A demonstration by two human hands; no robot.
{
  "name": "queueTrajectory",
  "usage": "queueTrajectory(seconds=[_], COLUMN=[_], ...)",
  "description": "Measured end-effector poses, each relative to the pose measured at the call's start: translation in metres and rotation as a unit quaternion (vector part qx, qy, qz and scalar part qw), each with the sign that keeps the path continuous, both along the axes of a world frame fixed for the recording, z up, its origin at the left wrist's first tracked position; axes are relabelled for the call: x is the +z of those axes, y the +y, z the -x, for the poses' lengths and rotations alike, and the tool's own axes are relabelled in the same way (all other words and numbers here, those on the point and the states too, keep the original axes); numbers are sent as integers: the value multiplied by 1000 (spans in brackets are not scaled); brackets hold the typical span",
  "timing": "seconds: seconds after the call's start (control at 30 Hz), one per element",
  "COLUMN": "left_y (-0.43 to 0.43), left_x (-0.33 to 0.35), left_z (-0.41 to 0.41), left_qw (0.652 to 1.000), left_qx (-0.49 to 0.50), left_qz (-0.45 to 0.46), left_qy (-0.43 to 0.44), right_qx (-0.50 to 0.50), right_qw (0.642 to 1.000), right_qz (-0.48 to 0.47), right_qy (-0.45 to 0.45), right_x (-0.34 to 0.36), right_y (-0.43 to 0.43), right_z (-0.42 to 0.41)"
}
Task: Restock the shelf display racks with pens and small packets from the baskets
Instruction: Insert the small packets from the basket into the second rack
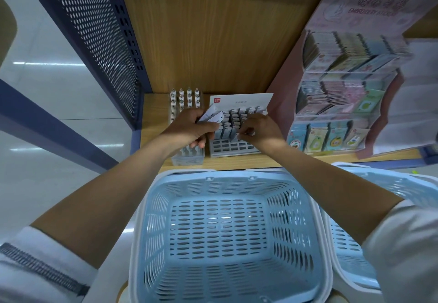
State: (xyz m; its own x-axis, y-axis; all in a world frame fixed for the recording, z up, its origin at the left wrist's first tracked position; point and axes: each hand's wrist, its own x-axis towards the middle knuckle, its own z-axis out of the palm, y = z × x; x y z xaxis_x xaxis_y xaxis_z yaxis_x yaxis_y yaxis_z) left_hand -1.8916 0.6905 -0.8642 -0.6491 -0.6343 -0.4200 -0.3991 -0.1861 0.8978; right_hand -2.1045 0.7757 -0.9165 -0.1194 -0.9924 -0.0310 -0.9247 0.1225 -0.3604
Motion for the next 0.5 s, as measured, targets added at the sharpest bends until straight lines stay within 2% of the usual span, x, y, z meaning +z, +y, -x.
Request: queueTrajectory(seconds=[0.2, 0.33, 0.43, 0.5], left_y=[1, 1, 1, 1], left_x=[3, 3, 3, 4], left_z=[3, 2, 0, 1], left_qw=[1000, 1000, 1000, 1000], left_qx=[1, -2, -6, -10], left_qz=[0, -6, -6, -5], left_qy=[-5, 0, -4, -4], right_qx=[-10, -5, -22, -57], right_qw=[999, 1000, 998, 980], right_qz=[15, 24, 22, 60], right_qy=[41, 11, -53, -178], right_x=[2, 0, 6, 20], right_y=[-7, -5, -3, -3], right_z=[0, -5, 0, -2])
